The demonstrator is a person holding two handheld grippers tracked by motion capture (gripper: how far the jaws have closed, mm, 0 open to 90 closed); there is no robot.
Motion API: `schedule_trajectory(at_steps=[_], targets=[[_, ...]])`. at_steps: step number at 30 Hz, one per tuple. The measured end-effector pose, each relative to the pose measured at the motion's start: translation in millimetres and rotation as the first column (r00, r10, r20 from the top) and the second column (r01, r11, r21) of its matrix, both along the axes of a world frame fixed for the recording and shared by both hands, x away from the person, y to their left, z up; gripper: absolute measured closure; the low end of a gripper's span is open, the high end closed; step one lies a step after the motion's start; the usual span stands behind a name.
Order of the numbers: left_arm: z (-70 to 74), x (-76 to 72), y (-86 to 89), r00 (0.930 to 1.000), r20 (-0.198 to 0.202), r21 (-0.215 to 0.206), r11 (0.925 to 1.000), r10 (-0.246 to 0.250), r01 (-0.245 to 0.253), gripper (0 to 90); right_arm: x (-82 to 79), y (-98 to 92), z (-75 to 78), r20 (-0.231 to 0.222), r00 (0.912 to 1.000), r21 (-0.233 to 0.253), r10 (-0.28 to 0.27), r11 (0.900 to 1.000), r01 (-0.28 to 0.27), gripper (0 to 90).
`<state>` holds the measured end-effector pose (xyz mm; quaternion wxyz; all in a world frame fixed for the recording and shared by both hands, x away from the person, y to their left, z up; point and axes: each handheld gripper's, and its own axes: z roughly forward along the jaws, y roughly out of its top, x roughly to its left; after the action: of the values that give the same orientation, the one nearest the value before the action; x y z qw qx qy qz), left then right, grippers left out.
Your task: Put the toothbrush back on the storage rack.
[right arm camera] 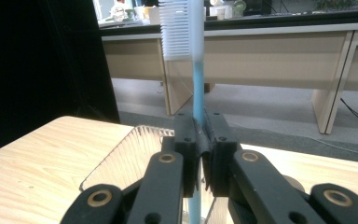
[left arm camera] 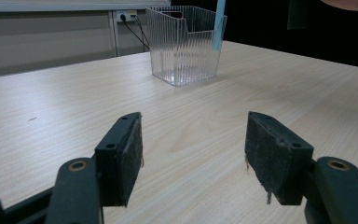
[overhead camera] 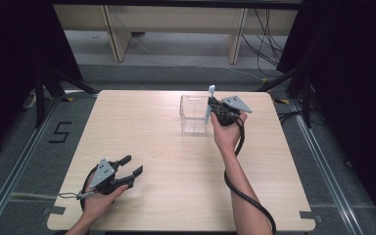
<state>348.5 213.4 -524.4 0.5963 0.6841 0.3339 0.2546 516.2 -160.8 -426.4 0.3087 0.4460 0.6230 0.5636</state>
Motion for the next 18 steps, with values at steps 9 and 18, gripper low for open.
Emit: schedule_trajectory(at_steps=[9, 18], targets=[[0.1, -0.2, 0.0, 1.0, -0.001, 0.001, 1.0, 0.0, 0.0, 36.5, 0.3, -0.1, -5.1, -0.002, 1.0, -0.028, 0.002, 1.0, -0.002, 85.6], [0.0, -0.1, 0.3, 1.0, -0.001, 0.0, 1.0, -0.001, 0.001, 36.4, 0.3, 1.7, -11.9, -0.012, 0.9999, -0.03, -0.002, 1.0, 0.002, 85.5]])
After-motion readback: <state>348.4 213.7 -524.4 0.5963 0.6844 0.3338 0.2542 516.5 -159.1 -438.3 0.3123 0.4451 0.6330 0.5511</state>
